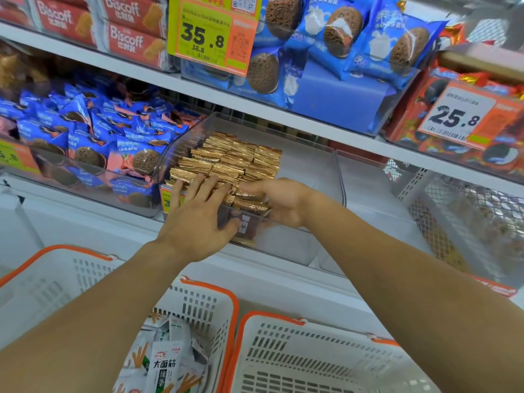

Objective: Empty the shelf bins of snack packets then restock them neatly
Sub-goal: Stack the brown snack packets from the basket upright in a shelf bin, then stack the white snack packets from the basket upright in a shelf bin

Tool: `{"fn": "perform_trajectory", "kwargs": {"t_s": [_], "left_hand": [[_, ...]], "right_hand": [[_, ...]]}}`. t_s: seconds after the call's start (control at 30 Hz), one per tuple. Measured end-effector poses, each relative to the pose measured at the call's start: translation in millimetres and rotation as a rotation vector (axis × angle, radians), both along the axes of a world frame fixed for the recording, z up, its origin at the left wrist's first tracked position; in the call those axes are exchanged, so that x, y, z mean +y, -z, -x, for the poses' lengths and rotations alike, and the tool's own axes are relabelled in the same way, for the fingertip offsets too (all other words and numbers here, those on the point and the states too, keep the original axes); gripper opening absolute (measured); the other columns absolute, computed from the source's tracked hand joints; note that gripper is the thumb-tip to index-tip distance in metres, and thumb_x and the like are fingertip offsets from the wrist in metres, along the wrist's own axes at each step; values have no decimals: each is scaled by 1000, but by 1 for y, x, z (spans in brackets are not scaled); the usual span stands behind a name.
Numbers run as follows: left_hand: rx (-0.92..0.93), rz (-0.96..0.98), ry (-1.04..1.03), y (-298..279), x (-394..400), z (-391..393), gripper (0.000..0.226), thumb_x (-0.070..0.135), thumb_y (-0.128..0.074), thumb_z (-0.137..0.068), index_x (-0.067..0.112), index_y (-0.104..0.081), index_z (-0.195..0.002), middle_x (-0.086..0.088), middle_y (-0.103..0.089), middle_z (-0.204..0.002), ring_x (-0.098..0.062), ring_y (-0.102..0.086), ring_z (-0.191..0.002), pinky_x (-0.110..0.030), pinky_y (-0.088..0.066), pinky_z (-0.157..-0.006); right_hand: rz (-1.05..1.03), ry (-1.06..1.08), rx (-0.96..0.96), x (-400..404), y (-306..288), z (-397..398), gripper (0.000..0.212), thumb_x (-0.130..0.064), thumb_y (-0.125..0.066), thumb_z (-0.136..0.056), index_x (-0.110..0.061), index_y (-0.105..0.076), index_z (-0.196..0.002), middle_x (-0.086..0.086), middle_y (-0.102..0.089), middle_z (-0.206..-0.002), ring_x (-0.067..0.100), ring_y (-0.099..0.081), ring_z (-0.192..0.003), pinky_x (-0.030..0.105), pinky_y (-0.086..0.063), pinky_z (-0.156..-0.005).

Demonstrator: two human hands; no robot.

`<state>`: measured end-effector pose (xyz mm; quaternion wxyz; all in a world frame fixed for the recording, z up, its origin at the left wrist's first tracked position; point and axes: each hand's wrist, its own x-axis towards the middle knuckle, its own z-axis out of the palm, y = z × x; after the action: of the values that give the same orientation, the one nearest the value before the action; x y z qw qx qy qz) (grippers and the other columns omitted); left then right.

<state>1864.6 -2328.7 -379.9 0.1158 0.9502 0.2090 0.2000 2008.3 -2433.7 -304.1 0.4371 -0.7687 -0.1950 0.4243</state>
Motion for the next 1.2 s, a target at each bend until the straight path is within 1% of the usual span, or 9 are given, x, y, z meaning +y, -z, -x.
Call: {"fn": "perform_trajectory", "kwargs": {"t_s": [0.13, 0.37, 0.5, 0.63, 0.77, 0.9, 1.0, 1.1, 1.2], "left_hand": [[-28, -7, -17, 5, 1, 0, 79, 64, -3, -89, 31, -31, -155, 4, -24, -164, -22, -9, -154, -47, 7, -122], [-37, -12, -1, 8, 3, -2, 74, 62, -8, -92, 29, -39, -152, 2, -32, -161, -25, -18, -152, -50, 0, -122], [-124, -29, 4, -2, 3, 4, 62, 52, -33, -93, 20, -51, -142, -5, -42, -154, -29, -26, -148, -52, -13, -118], [-283, -116, 90, -9, -18, 19, 34, 28, -53, -89, 11, -63, -117, -9, -59, -121, -29, -53, -115, -43, -40, -96], [117, 63, 192, 28, -59, 51, 8, 23, -57, -96, 20, -63, -99, 4, -65, -90, -19, -58, -78, -34, -50, -71], [637, 178, 174, 125, -84, 103, 7, 31, -55, -96, 25, -56, -99, 0, -64, -107, -19, -57, -90, -36, -50, -80], [813, 245, 81, 184, -89, 146, 37, 45, -56, -94, 22, -54, -123, -3, -54, -134, -22, -52, -110, -38, -48, -93], [874, 173, 5, 213, -94, 170, 67, 54, -59, -92, 24, -37, -148, -9, -29, -157, -32, -29, -145, -49, -41, -108], [775, 238, -49, 226, -111, 175, 77, 47, -65, -91, 25, -29, -154, -16, -14, -163, -35, -17, -150, -52, -29, -116]], "right_hand": [[69, -15, -113, 4, 6, -1, 35, -29, -69, -93, -12, -62, -123, 7, -70, -119, 27, -66, -111, 43, -58, -83], [22, -5, -208, -8, 5, 2, 53, -34, -78, -86, -10, -56, -128, -1, -68, -121, 19, -64, -111, 42, -52, -103], [-202, 131, -845, -54, 4, 35, 37, -26, -69, -95, -18, -52, -126, -6, -55, -108, 13, -58, -102, 32, -52, -92], [-442, 59, -919, -104, 57, 82, 14, -8, -63, -90, -21, -60, -95, -4, -64, -92, 10, -61, -80, 28, -54, -73], [-28, -343, -886, -134, 144, 123, 18, -20, -58, -91, -13, -67, -106, 3, -66, -104, 22, -61, -95, 39, -50, -88], [203, -598, -807, -136, 224, 161, 42, -39, -59, -96, -16, -62, -131, 12, -44, -146, 34, -31, -139, 50, -35, -111], [307, -732, -910, -139, 265, 181, 55, -58, -50, -92, -26, -62, -135, 7, -20, -165, 34, 8, -153, 62, -16, -119], [216, -637, -906, -150, 272, 186, 47, -50, -51, -92, -22, -69, -124, 4, -17, -167, 28, 16, -154, 60, -8, -122], [158, -558, -862, -157, 272, 186, 35, -41, -56, -90, -21, -76, -109, 4, -26, -164, 25, 12, -154, 55, -5, -124]]}}
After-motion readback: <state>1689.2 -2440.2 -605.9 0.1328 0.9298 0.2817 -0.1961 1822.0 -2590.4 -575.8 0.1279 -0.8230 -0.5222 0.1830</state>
